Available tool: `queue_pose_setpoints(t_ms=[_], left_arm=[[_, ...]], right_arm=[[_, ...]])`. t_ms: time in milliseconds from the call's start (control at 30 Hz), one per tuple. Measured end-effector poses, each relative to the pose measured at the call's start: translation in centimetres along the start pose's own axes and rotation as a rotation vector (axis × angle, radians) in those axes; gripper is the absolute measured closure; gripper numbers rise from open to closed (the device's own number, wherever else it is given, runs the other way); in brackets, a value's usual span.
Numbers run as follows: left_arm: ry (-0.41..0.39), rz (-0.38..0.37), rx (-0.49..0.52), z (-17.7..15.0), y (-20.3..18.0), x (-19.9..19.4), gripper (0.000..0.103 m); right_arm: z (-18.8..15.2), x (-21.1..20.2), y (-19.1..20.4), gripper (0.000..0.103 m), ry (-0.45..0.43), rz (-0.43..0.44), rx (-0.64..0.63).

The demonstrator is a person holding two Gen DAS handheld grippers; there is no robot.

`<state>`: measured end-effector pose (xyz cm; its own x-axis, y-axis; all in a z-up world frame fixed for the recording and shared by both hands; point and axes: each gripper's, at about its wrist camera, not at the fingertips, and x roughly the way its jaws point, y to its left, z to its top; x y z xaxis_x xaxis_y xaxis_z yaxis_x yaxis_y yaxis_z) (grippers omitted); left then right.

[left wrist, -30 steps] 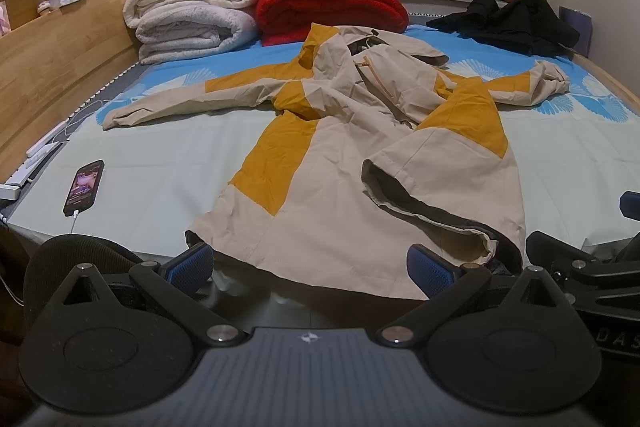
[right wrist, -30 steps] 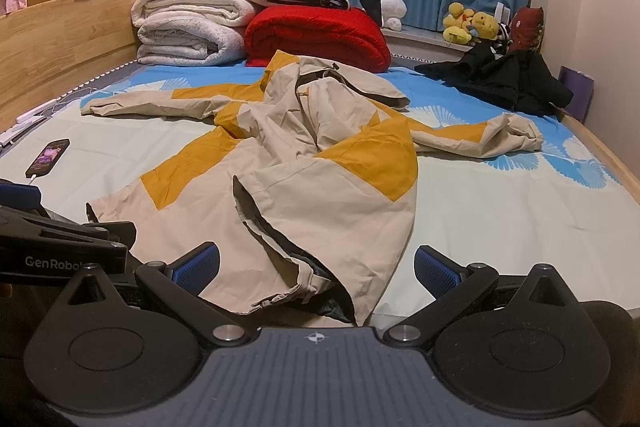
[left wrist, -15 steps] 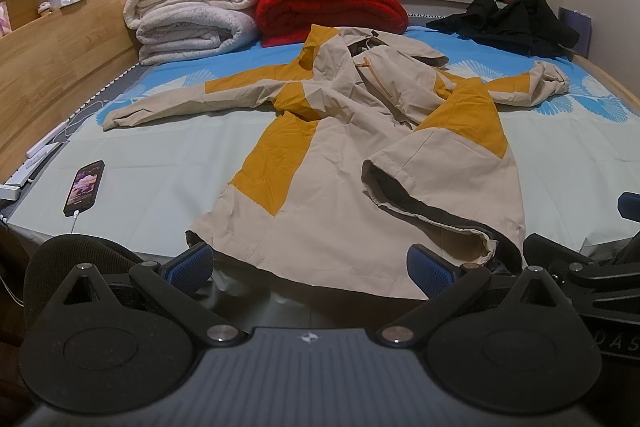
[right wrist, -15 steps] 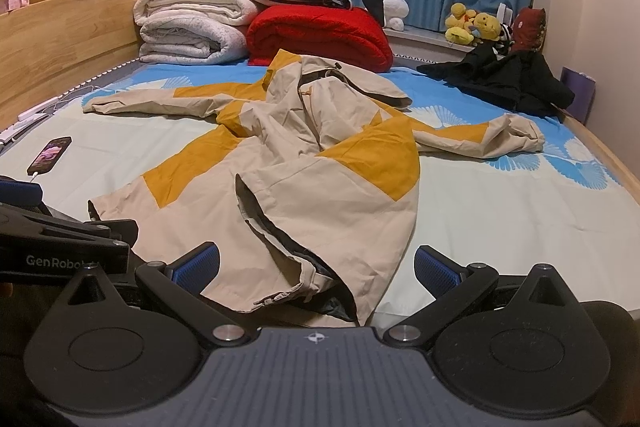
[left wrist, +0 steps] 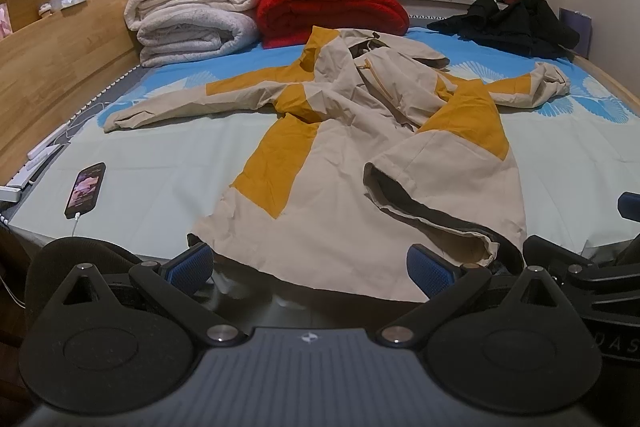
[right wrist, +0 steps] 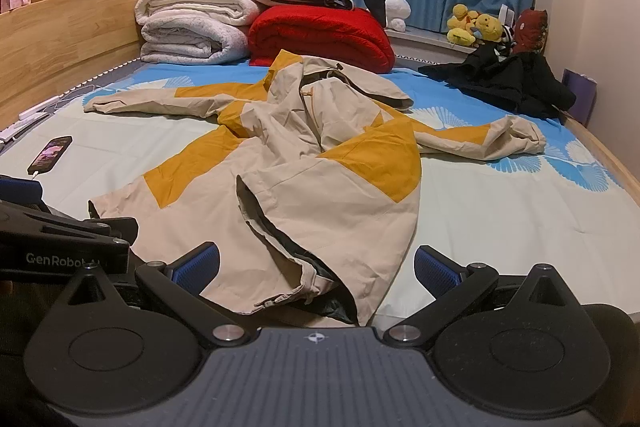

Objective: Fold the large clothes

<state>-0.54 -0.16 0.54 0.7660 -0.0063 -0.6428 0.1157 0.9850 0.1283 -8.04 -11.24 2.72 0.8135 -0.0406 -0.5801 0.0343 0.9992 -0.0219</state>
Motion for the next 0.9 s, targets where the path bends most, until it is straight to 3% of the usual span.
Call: queue_pose_setpoints(t_ms=[900], left_arm=[[0.007, 0.005, -0.004, 0.36, 0.36, 0.84, 0.000]], right_arm=[[0.41, 0.64, 0.08, 0.001, 0.015, 0.020, -0.011]])
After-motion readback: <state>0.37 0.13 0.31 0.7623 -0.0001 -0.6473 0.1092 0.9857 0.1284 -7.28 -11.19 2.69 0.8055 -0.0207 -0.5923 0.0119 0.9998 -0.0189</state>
